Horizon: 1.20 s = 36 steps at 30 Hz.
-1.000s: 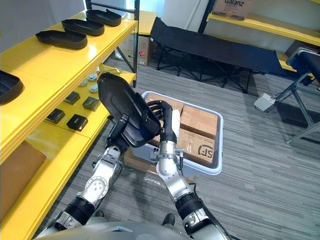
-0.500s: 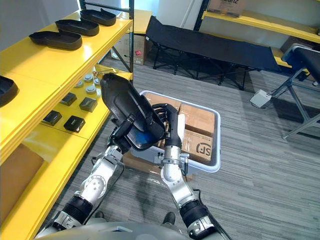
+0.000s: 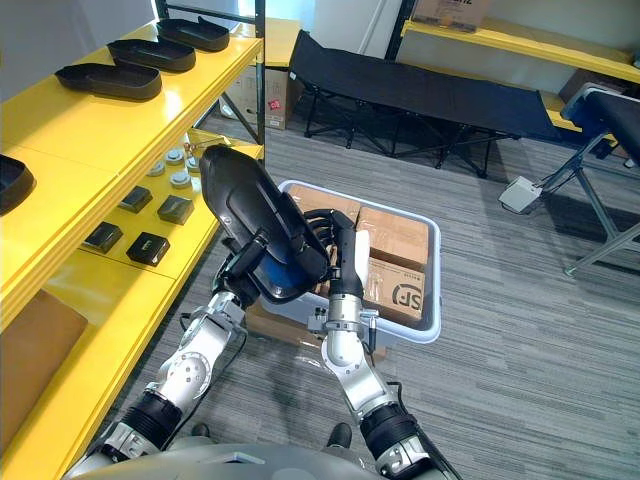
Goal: Walk over and take three plastic housings, then place them on the shelf
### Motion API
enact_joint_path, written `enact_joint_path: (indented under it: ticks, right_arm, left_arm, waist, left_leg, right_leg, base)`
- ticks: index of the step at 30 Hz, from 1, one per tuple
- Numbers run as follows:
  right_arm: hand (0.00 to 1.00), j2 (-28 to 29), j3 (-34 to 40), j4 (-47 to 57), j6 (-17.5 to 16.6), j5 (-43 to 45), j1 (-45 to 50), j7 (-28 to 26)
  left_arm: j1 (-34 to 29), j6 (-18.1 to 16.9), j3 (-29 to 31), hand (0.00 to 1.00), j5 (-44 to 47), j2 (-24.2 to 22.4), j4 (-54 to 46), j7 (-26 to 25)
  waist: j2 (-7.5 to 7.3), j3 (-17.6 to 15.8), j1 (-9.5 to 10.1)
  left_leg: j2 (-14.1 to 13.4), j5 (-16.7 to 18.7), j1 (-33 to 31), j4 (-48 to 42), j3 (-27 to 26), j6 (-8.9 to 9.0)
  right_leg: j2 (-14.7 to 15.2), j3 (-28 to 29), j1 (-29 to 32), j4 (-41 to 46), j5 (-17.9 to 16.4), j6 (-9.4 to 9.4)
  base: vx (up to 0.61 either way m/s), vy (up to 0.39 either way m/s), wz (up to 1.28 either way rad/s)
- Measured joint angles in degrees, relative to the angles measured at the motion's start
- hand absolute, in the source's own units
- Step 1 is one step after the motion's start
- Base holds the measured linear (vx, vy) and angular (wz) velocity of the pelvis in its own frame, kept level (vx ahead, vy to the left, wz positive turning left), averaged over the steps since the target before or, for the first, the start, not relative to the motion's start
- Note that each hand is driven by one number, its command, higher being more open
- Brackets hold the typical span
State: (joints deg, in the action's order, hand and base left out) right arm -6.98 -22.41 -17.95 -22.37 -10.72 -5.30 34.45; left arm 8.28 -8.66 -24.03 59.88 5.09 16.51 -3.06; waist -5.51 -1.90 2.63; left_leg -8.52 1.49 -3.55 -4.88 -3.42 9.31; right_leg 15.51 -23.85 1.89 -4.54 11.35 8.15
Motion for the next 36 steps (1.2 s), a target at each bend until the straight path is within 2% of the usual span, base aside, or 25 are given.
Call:
enact_joint_path:
  ticks: [3,7,14,16,20,22,25,27,30,34,36]
  right_arm:
    - [1.0,0.0,-1.94,-0.26,0.28,-0.1,0.25,-0.07]
    - [1.0,-0.02,-2.22,-0.3,0.37,-0.09,0.34,-0.1]
    - [1.0,0.59,-3.88,-0.35,2.46,-0.05,0.88,-0.73]
    - [1.0,1.19,-4.24,-0.37,2.96,0.38,1.89,-1.99]
    - [1.0,1.67,-3.85,-2.18,3.3,0.79,2.87,-3.59]
    - [1.0,1.41,-3.06,-2.09,3.16,3.57,5.43,-6.41]
    - [1.0,0.48,-1.54,-1.57,3.01,9.28,8.24,-11.06]
    - [1.0,-0.18,0.86,0.35,3.07,16.01,11.08,-16.71]
    - [1.0,-0.06,3.86,4.81,2.88,22.4,14.04,-23.54]
    - [1.0,0.14,5.76,9.79,1.78,26.64,16.27,-30.27]
    - [1.0,0.15,6.59,10.23,1.78,26.92,16.46,-32.64]
  left_arm:
    - [0.09,-1.9,-0.55,0.0,-3.55,0.28,-0.8,-0.89]
    - [0.08,-2.52,-0.09,0.0,-14.68,0.5,-4.61,-6.11]
    - [-0.04,-3.28,3.3,0.0,-39.39,0.33,-11.3,-14.66]
    - [-1.68,-5.19,5.16,0.0,-49.34,0.29,-12.77,-17.81]
    - [-5.02,-5.72,7.78,0.0,-63.01,-0.73,-12.8,-24.19]
    - [-7.3,-6.08,12.1,0.0,-69.38,-0.96,-12.91,-28.06]
    - [-9.27,-6.06,17.18,0.0,-74.35,-1.35,-13.19,-31.89]
    - [-10.82,-6.03,21.3,0.0,-77.32,-1.15,-13.31,-34.79]
    - [-12.9,-5.66,24.07,0.0,-80.45,-0.64,-13.32,-37.82]
    - [-14.25,-5.14,25.11,0.0,-79.7,-0.54,-13.1,-38.32]
    - [-15.28,-7.63,25.52,0.0,-73.92,-0.77,-13.03,-36.53]
  waist:
    - [0.0,0.0,0.05]
    - [0.0,0.0,0.4]
    - [0.02,-0.01,0.56]
    - [0.19,0.07,0.65]
    - [0.46,0.16,0.96]
    - [0.86,0.34,1.03]
    - [1.5,0.5,1.03]
    - [1.86,0.6,1.02]
    - [1.89,0.6,0.6]
    - [1.82,0.68,0.08]
    - [1.95,0.75,-1.09]
  left_leg:
    - [0.0,0.01,0.0,-0.02,0.07,-0.01]
    - [0.01,0.01,-0.01,-0.05,0.28,-0.02]
    - [0.05,0.09,-0.03,-0.16,0.73,-0.08]
    - [0.05,0.37,-0.03,-0.37,0.81,-0.07]
    - [0.06,1.27,-0.05,-1.17,0.98,0.04]
    - [0.02,1.33,-0.05,-1.17,0.99,-0.05]
    - [0.02,1.68,-0.05,-1.52,0.93,-0.05]
    - [0.01,2.32,-0.05,-2.15,0.79,-0.01]
    - [-0.01,2.95,-0.05,-2.71,0.41,-0.03]
    - [-0.03,3.54,0.0,-3.13,-0.94,-0.15]
    - [-0.04,3.74,0.03,-3.13,-1.22,-0.17]
  right_leg:
    - [0.0,-0.01,0.0,0.0,0.0,0.0]
    - [-0.01,-0.15,-0.1,0.0,0.0,0.0]
    - [-0.03,-0.52,-0.42,0.0,-0.03,-0.02]
    - [-0.04,-0.58,-0.53,0.0,-0.08,-0.04]
    - [-0.02,-0.82,-0.97,-0.01,-0.2,-0.1]
    - [-0.11,-0.96,-0.92,0.0,-0.72,-0.84]
    - [-0.11,-0.96,-0.89,0.01,-0.77,-0.88]
    - [-0.1,-0.92,-0.91,0.01,-0.97,-0.92]
    - [-0.1,-0.7,-0.82,0.01,-1.11,-1.13]
    - [-0.04,0.61,-0.08,0.02,-1.15,-1.2]
    - [-0.04,0.82,0.06,0.02,-1.02,-1.0]
  base:
    - [0.0,0.0,0.0]
    - [0.0,0.0,0.0]
    - [0.0,0.0,0.01]
    - [0.0,0.0,0.0]
    - [0.0,0.0,0.0]
    - [0.0,0.0,0.0]
    - [0.0,0.0,0.0]
    - [0.01,0.006,-0.02]
    - [0.03,0.014,-0.06]
    - [0.02,0.019,-0.16]
    - [0.03,0.011,-0.07]
